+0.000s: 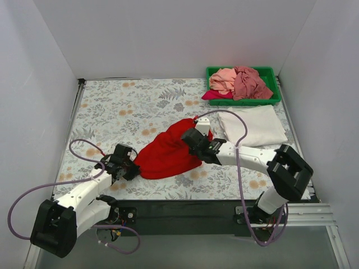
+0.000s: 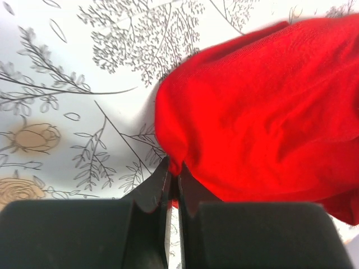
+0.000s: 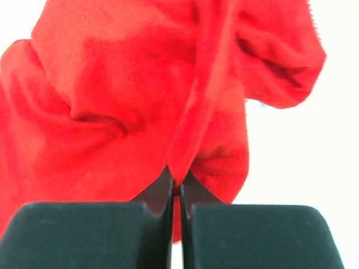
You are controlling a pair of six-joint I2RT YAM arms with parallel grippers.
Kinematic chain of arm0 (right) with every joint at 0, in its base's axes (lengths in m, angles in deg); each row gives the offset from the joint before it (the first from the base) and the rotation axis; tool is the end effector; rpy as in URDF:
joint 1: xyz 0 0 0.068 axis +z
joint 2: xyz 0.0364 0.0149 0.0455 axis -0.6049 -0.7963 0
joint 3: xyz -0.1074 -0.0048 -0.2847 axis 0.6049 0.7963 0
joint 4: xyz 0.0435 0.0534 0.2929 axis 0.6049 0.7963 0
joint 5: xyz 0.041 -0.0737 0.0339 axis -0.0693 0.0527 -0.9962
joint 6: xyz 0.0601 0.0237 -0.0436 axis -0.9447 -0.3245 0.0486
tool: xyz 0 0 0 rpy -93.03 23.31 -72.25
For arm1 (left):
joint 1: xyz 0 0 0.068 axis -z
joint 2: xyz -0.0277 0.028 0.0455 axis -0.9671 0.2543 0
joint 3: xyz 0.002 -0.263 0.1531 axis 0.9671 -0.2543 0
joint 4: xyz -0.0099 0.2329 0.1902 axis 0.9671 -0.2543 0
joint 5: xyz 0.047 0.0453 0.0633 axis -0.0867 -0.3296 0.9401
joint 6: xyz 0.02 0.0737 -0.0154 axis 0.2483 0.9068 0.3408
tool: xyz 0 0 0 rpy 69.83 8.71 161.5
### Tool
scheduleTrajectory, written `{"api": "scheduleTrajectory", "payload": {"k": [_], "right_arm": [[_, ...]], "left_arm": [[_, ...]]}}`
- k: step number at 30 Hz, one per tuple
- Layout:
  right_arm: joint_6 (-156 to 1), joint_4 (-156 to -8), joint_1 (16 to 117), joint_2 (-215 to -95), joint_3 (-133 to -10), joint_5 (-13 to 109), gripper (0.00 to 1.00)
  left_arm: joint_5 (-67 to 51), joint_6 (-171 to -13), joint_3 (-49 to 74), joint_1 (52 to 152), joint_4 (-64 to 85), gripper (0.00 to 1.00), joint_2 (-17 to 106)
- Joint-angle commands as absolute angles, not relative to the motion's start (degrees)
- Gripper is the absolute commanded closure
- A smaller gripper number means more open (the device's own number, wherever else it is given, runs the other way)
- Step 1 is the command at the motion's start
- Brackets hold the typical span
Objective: Fold and stack the t-shirts
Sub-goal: Flatten the tshirt out
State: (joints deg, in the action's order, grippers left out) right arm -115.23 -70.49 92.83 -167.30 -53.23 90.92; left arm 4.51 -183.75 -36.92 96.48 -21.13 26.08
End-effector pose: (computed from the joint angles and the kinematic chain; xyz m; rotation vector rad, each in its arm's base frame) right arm 0.2514 0.3000 0.1914 0.0460 2.2406 0.1959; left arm 0.1797 -0.0648 0.1241 -1.8700 2.1168 -0.5265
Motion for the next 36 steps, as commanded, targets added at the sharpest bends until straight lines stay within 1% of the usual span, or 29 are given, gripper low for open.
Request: {"api": "scheduleTrajectory", "payload": {"k": [1,5,7,8,12,14,18,19,20,21,22,23,25,26,28,29,31,32,33,35,36], "right_arm": [[-114.14,-68.22,93.03,-159.28,-48.69,93.34,0.99],[-113.35,-67.07,92.85,-149.97,-43.58,93.78,0.99],[-113.34,-66.2,92.85,-141.55,-40.25,94.04,0.99],[-113.35,-66.02,92.77,-141.51,-39.27,94.04,0.99],[-113.09,-64.79,92.5,-128.63,-35.85,94.13,0.99],[-112.21,-63.74,92.5,-124.65,-35.57,93.96,0.99],[-108.69,-61.89,92.33,-116.22,-38.99,93.86,0.99],[-107.73,-61.63,92.33,-115.24,-41.61,93.78,0.99],[-105.72,-60.75,92.41,-113.92,-44.77,94.04,0.99],[-104.83,-60.4,92.41,-113.47,-44.8,94.22,0.99],[-103.69,-60.13,92.41,-113.21,-48.63,94.04,0.99],[-102.72,-59.95,92.33,-113.03,-50.5,93.78,0.99],[-99.21,-59.86,92.41,-113.29,-56.8,92.82,0.99],[-98.06,-59.95,92.41,-113.73,-59.37,92.03,0.99],[-94.9,-59.78,92.33,-115.22,-63.59,88.61,0.99],[-94.02,-59.78,92.41,-115.75,-68.31,87.2,0.99],[-92.0,-59.86,92.41,-117.77,-73.25,83.33,0.99],[-91.47,-59.78,92.41,-119.43,-77.8,80.88,0.99],[-90.85,-59.78,92.41,-120.32,-80.72,79.64,0.99],[-89.18,-59.52,92.41,-122.07,-85.3,77.09,0.99],[-88.83,-59.25,92.5,-123.82,-90.19,75.08,0.99]], "left_arm": [[9.42,-182.92,-37.52,96.27,-22.9,1.0,23.5],[9.42,-182.66,-35.59,96.36,-24.22,1.0,22.35],[9.69,-182.66,-34.36,96.36,-25.62,1.0,20.6],[9.69,-182.66,-34.35,96.36,-26.06,1.0,20.59],[7.76,-180.48,-31.55,96.36,-26.86,1.0,17.79],[5.91,-178.71,-28.39,96.36,-27.38,1.0,15.59],[6.34,-175.89,-19.35,96.45,-30.19,1.0,11.9],[7.22,-174.85,-14.54,96.45,-31.24,1.0,11.37],[8.01,-174.4,-12.05,96.45,-31.51,1.0,10.32],[8.8,-173.96,-9.68,96.45,-31.86,1.0,10.05],[9.42,-173.44,-6.7,96.45,-32.21,1.0,9.96],[10.38,-172.39,-1.45,96.45,-32.39,1.0,10.22],[10.39,-171.41,4.55,96.45,-32.13,1.0,11.01],[9.17,-170.28,10.24,96.36,-31.95,1.0,11.53],[7.67,-169.31,15.02,96.36,-30.64,1.0,13.55],[6.1,-168.0,19.91,96.45,-30.11,1.0,14.34],[5.3,-167.2,24.77,96.36,-29.23,1.0,16.72],[4.86,-166.67,27.15,96.45,-29.05,1.0,17.42],[4.59,-165.88,32.22,96.36,-28.97,1.0,18.12],[4.33,-165.09,36.82,96.36,-28.88,1.0,20.41],[4.15,-164.21,41.62,96.45,-28.88,1.0,21.11]]}}
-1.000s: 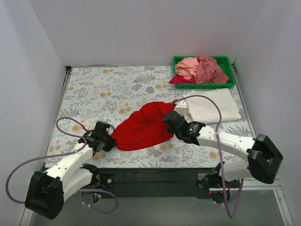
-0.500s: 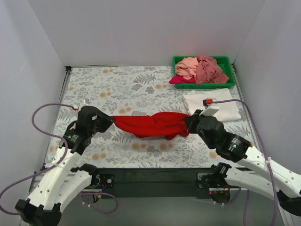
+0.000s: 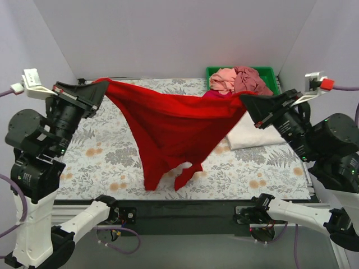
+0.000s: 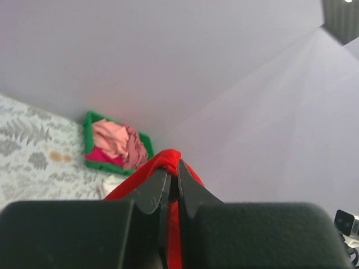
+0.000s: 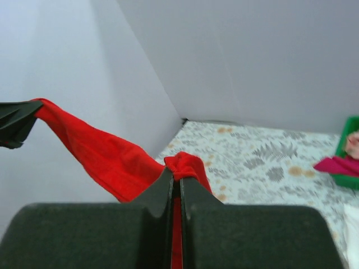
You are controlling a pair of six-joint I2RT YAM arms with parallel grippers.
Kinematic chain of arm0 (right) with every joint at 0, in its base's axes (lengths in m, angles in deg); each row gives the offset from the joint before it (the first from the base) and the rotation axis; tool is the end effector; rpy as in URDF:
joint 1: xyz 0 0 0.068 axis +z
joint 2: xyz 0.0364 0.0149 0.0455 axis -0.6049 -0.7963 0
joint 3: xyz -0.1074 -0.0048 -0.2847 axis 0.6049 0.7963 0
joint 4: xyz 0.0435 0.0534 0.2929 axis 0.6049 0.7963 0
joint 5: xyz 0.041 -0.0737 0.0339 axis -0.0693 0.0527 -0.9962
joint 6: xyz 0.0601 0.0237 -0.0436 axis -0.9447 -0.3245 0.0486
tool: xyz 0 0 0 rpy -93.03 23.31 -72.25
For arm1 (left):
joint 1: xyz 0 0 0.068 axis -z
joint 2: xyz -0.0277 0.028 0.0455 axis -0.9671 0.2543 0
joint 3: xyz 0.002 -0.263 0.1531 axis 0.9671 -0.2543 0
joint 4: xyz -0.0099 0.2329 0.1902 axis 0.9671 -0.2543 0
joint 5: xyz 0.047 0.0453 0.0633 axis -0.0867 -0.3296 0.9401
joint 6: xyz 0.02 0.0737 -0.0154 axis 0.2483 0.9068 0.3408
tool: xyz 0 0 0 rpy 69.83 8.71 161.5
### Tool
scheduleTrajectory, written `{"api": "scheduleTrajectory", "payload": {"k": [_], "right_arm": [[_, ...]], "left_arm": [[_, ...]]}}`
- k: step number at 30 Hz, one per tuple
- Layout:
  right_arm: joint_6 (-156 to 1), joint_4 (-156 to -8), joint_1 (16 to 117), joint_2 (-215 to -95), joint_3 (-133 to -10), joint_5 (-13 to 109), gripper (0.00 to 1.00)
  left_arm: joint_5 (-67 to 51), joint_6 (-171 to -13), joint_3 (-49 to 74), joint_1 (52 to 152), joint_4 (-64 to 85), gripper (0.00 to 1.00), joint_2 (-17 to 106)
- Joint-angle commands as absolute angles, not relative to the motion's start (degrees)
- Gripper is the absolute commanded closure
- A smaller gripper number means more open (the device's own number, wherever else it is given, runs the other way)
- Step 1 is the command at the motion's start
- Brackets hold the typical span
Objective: Fold and stack the t-shirts
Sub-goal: Flatten the tshirt out
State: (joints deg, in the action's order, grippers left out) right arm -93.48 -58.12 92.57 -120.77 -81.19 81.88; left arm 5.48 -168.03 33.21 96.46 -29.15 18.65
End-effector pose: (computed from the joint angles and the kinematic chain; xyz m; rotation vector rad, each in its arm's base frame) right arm 0.1013 0.0956 0.5857 -0.0030 1.4093 0.8404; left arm 0.1288 -0.0438 0.5929 -0.9739 1.3473 -1.4394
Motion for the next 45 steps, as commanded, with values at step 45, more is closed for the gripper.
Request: {"api": "scheduleTrajectory", "payload": {"k": [45], "right_arm": [[-106.93,-93.09,46.89,-167.45,-107.09,26.4,0.99]], "left_arm": [[-4.3,-149.8,59.29,73.42,-7.51,1.0,59.28]]}}
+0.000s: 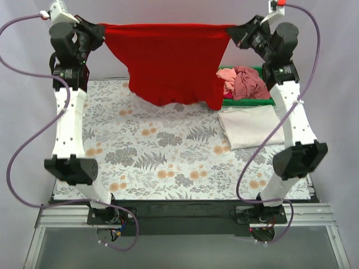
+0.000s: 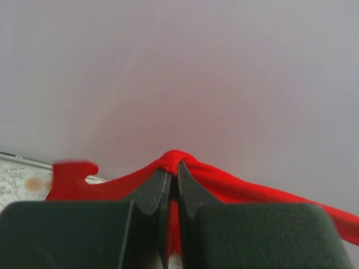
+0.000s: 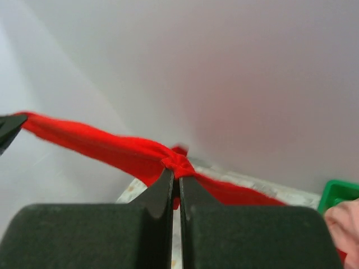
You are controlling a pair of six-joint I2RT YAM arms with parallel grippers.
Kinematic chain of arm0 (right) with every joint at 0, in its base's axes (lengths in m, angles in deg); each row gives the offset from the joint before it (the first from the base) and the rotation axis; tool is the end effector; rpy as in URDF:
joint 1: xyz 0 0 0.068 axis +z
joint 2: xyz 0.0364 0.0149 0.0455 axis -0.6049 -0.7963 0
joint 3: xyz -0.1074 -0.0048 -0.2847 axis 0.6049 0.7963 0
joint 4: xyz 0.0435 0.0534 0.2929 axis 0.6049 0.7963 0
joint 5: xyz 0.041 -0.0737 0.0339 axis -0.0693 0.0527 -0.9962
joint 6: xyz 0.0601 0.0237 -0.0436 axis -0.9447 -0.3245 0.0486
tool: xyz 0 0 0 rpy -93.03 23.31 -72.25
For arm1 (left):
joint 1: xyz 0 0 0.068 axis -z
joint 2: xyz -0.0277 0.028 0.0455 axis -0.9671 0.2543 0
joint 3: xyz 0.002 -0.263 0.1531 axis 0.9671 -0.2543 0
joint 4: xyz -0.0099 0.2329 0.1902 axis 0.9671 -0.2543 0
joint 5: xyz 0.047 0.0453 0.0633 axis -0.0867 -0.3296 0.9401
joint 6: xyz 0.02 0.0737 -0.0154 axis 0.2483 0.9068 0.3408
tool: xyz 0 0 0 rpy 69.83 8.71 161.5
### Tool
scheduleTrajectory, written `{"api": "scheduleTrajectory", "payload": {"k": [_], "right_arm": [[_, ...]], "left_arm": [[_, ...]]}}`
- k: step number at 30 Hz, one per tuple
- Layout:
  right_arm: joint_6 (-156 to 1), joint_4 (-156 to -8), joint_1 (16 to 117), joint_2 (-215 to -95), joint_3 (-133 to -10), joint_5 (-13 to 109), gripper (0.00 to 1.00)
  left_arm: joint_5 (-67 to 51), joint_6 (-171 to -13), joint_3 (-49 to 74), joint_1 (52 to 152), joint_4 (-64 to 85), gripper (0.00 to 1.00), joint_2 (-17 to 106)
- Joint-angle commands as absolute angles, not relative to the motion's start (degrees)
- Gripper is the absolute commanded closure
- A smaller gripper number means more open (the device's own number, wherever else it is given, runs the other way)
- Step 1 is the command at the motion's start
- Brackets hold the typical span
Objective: Fold and stack the t-shirts
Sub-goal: Flatten the tshirt out
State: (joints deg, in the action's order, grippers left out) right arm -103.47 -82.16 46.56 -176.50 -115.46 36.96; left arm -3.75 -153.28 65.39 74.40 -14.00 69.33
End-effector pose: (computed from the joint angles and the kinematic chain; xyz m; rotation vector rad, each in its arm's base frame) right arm 0.4642 0.0984 0.5805 -0.0227 1.3527 0.8367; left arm 0.4492 0.0018 0.5844 -0.9270 1.3445 -1.0411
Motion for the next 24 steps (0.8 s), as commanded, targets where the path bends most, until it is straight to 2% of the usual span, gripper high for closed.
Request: {"api": "scheduleTrajectory", "payload": {"k": [1,5,6,7,8,10,11,12,13,16,19,21,23,24], "right_arm": [[-106.93,-93.09,46.89,-165.52,-102.85,24.97,0.99],[-104.48,-93.79,47.94,-152.89,-81.06,22.23,0.99],[-103.69,-94.14,48.03,-150.5,-71.62,23.19,0.99],[-102.98,-94.23,48.73,-148.3,-67.52,23.46,0.99],[-102.63,-94.32,48.99,-144.36,-62.69,23.64,0.99],[-102.18,-94.23,50.57,-140.73,-50.6,22.86,0.99],[-102.27,-94.32,51.36,-137.32,-46.69,22.24,0.99],[-102.1,-94.32,52.5,-135.81,-43.17,22.93,0.99],[-102.1,-94.23,54.86,-133.27,-35.65,23.2,0.99],[-103.4,-93.79,57.86,-130.35,-25.5,22.94,0.99],[-106.3,-93.26,57.87,-126.31,-14.15,23.9,0.97],[-106.67,-91.43,57.87,-122.71,-9.65,26.27,0.93],[-104.83,-85.05,57.87,-119.64,-9.29,26.89,0.85],[-104.47,-82.91,57.87,-118.66,-9.73,28.2,0.68]], "left_arm": [[-3.16,-149.7,55.33,73.42,-8.13,1.0,57.26],[2.82,-151.89,31.53,73.42,-7.35,1.0,39.03],[3.7,-153.38,25.3,73.51,-7.17,1.0,34.96],[3.97,-156.26,14.27,73.6,-6.12,1.0,31.26],[4.58,-158.21,8.07,73.51,-6.03,1.0,23.92],[7.47,-162.42,-6.14,73.68,-10.03,1.0,17.72],[12.1,-173.49,-9.71,73.6,-13.81,1.0,14.56],[12.32,-177.96,-13.14,73.68,-17.24,1.0,9.83],[7.71,-182.61,-21.26,73.69,-19.1,1.0,5.52],[3.28,-183.19,-29.24,73.6,-21.47,1.0,1.18],[6.43,-187.83,-32.42,73.69,-34.39,1.0,-2.68],[6.35,-189.33,-31.64,73.77,-37.74,0.93,-4.8],[4.77,-190.12,-30.06,73.77,-41.61,0.77,-6.91],[4.16,-191.09,-28.48,73.69,-44.49,0.03,-7.44]]}}
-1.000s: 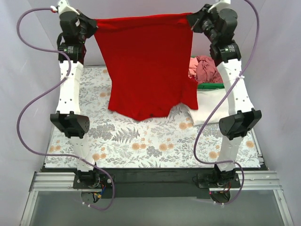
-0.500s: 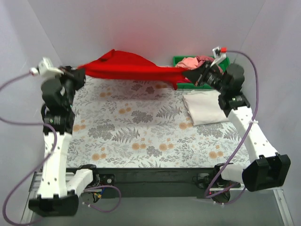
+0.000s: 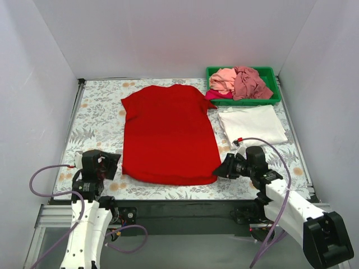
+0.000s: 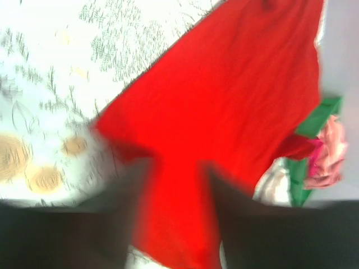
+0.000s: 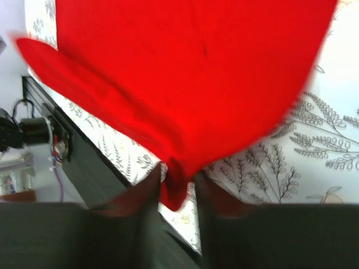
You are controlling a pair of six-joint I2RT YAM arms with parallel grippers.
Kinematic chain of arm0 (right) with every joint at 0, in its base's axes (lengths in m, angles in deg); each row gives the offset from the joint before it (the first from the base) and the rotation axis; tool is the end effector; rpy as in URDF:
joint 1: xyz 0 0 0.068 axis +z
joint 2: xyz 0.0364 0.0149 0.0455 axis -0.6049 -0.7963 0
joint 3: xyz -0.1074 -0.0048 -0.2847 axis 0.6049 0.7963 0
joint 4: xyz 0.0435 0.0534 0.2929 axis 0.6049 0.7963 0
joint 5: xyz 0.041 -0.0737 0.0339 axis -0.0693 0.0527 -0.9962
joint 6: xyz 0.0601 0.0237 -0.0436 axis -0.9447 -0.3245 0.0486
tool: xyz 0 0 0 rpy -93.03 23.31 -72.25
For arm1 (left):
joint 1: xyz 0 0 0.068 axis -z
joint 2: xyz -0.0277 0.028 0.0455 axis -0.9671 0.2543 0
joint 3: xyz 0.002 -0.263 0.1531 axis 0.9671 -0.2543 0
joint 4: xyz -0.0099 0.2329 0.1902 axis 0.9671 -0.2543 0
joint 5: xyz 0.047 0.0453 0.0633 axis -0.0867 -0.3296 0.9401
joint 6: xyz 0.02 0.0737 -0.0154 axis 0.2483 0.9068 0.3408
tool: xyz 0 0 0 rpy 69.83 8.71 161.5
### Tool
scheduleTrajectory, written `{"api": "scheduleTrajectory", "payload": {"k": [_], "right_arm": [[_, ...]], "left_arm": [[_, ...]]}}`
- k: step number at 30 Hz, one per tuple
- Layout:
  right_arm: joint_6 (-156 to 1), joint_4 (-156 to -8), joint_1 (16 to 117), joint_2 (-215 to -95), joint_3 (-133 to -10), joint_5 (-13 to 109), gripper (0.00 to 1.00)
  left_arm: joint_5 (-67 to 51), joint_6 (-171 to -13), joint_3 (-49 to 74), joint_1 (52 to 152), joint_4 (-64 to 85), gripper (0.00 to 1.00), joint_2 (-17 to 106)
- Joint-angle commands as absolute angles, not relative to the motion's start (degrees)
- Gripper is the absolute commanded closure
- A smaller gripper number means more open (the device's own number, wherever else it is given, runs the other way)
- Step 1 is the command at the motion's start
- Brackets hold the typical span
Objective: Fold and stack the t-shirts
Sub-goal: Flatten the tshirt out
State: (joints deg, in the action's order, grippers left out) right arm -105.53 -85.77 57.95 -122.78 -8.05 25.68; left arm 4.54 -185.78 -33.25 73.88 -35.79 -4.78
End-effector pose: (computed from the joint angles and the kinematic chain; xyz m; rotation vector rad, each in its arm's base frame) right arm 0.1746 0.1021 0.1390 -0.0492 2.2917 1.1071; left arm 0.1410 0.0080 0.2078 -2.0182 1.4577 -0.7715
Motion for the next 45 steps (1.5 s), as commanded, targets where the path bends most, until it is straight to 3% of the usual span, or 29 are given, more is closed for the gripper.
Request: {"api": "scheduleTrajectory", "payload": {"k": [1,3,8,9,12,19,24,30,45], "right_arm": [[-104.03,-80.46,57.96,-117.78,-10.17,29.17,0.57],[-102.81,-74.84,57.87,-115.41,-12.44,31.63,0.23],[-101.66,-66.64,57.87,-110.14,-17.64,37.08,0.16],[-101.57,-65.5,57.96,-109.61,-18.17,38.39,0.09],[-100.87,-60.67,57.96,-108.2,-20.54,41.92,0.02],[-99.2,-48.7,58.05,-107.32,-26.96,57.74,0.02],[-101.73,-56.33,58.31,-109.95,-23.54,46.07,0.02],[-106.57,-68.99,66.65,-118.11,-20.37,47.7,0.02],[-107.63,-78.23,80.28,-153.53,-36.71,53.08,0.02]], "left_arm": [[4.06,-190.75,-27.68,73.77,-45.3,0.02,-7.88],[4.76,-190.74,-25.32,73.77,-48.8,0.02,-8.15],[8.81,-188.03,-17.31,73.77,-51.55,0.02,-8.5],[8.37,-187.5,-17.13,73.69,-50.16,0.02,-8.67],[3.46,-183.9,-18.88,73.69,-44.38,0.02,-7.02],[-7.01,-178.54,-20.64,73.86,-32.41,0.02,8.69],[-14.21,-177.91,-22.4,74.04,-17.05,0.02,18.11],[-18.08,-176.69,-18.28,77.89,-6.49,0.02,37.07],[-8.34,-167.9,19.57,81.86,-10.67,0.02,84.73]]}}
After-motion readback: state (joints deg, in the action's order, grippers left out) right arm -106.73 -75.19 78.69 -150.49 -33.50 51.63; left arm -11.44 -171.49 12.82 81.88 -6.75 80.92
